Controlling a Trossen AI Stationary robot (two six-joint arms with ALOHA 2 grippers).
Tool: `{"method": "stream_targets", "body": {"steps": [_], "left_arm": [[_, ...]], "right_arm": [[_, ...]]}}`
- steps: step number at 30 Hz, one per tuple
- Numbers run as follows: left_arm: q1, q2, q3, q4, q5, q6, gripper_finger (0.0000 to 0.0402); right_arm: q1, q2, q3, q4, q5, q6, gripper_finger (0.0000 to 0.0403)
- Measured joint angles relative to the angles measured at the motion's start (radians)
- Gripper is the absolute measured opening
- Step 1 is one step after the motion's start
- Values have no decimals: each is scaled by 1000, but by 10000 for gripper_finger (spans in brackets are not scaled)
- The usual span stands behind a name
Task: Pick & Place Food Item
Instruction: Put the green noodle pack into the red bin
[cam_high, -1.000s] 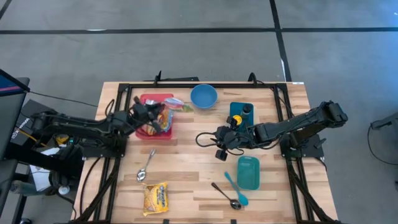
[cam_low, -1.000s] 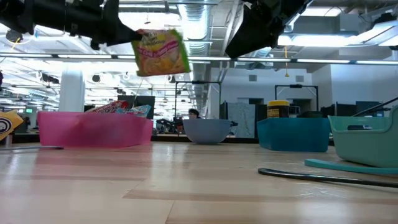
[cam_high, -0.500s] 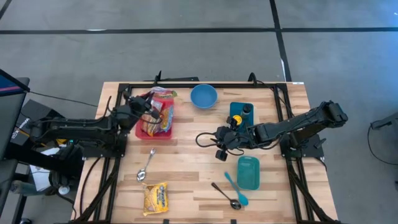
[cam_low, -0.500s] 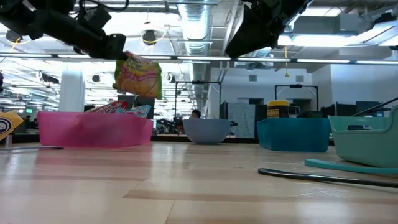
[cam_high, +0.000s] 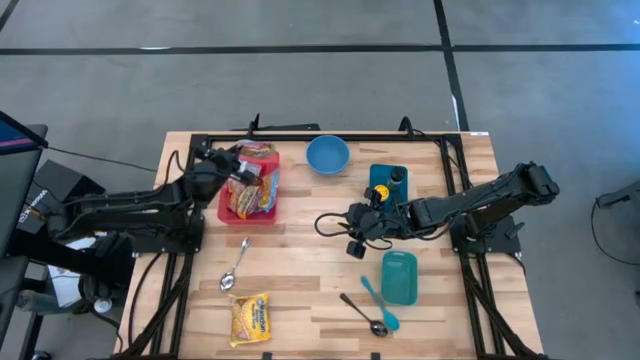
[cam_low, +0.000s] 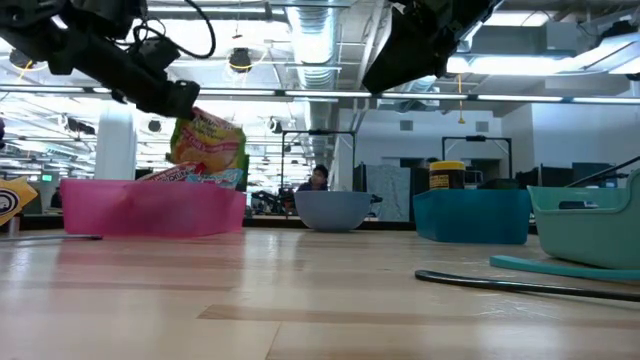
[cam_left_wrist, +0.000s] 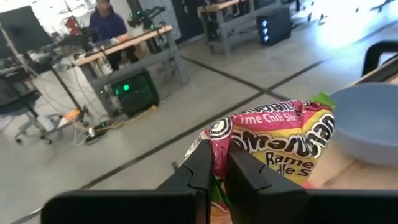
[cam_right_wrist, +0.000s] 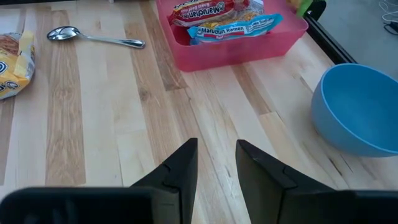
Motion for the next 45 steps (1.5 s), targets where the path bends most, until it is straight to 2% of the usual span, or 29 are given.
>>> {"method": "stream_targets", "body": {"steps": [5, 12, 25, 32, 45], "left_arm": [[23, 0, 0, -77, 0, -44, 16], [23, 2, 0, -84, 44, -50, 19], [23, 139, 0, -96, 45, -76, 21], [23, 145, 0, -95, 59, -76, 22], [23, 145, 0, -95, 129, -76, 53]], "right_arm": [[0, 0, 0, 0, 0, 0, 103], [0, 0, 0, 2, 0, -2, 103], [0, 2, 0, 3, 0, -2, 103], [0, 2, 0, 3, -1, -2, 103], [0, 2, 0, 3, -1, -2, 103]]}}
